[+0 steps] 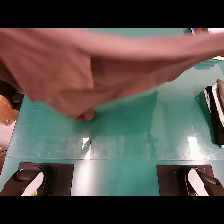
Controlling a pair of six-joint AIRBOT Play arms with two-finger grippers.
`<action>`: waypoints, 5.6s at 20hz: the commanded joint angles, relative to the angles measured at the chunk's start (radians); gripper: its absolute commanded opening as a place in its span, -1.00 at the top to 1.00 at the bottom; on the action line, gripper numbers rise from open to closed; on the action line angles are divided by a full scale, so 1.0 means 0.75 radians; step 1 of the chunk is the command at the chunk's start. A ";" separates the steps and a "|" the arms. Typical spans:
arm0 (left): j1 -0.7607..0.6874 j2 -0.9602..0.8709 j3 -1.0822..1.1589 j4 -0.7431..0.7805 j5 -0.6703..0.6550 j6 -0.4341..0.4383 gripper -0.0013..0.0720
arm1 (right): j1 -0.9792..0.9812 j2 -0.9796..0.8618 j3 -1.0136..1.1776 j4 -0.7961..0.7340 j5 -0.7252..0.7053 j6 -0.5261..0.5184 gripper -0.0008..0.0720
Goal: Fold the shirts.
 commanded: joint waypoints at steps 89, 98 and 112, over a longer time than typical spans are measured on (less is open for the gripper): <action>0.001 0.105 -1.808 -0.118 -0.072 -0.154 0.89 | 0.031 -0.469 -1.385 -0.447 0.191 0.003 0.34; 0.001 0.430 -1.601 0.042 -0.543 -0.296 0.90 | 0.105 -0.057 -1.252 -0.563 0.409 0.003 0.93; 0.001 -0.684 -0.966 0.192 0.144 -0.078 0.89 | 0.450 -0.837 -0.380 -0.547 0.075 0.024 0.93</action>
